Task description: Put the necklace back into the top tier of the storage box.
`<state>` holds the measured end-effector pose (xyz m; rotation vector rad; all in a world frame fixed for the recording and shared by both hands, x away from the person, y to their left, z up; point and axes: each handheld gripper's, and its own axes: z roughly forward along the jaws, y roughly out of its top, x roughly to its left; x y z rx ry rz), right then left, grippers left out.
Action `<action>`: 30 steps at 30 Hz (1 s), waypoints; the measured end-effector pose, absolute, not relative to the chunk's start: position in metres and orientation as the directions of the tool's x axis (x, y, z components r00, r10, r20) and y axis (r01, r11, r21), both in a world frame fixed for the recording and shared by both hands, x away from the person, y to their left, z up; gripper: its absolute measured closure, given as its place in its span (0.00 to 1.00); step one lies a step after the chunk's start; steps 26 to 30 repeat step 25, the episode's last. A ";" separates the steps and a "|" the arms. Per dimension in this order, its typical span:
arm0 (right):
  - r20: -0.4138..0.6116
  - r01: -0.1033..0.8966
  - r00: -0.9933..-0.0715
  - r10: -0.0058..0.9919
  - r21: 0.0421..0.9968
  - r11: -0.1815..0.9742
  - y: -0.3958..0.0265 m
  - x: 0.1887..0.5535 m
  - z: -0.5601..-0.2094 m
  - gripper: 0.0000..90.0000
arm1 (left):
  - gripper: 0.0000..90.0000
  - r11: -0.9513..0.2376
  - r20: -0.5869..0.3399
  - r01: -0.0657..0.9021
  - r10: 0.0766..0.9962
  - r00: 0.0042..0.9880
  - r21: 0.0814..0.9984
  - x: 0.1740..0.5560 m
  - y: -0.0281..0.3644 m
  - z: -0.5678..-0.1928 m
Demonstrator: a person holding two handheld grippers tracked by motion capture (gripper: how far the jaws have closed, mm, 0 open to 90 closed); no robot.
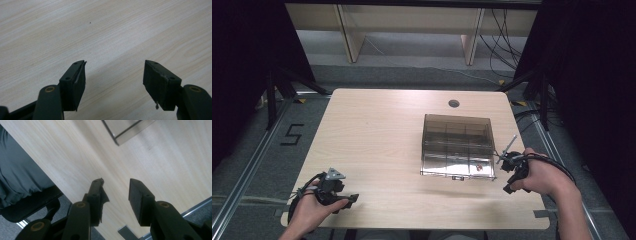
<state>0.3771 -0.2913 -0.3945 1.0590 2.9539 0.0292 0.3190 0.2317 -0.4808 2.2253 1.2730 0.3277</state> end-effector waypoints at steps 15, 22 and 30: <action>0.046 0.680 -0.732 0.679 0.009 0.733 -0.305 0.370 -0.423 0.68 | 0.38 -0.401 -0.062 0.716 0.849 0.525 0.572 0.319 0.232 -0.481; 0.040 0.694 -0.719 0.694 0.000 0.720 -0.308 0.370 -0.426 0.67 | 0.38 -0.406 -0.064 0.714 0.845 0.531 0.570 0.320 0.233 -0.481; 0.057 0.706 -0.707 0.705 0.007 0.708 -0.308 0.368 -0.426 0.67 | 0.38 -0.400 -0.067 0.716 0.847 0.527 0.572 0.320 0.233 -0.481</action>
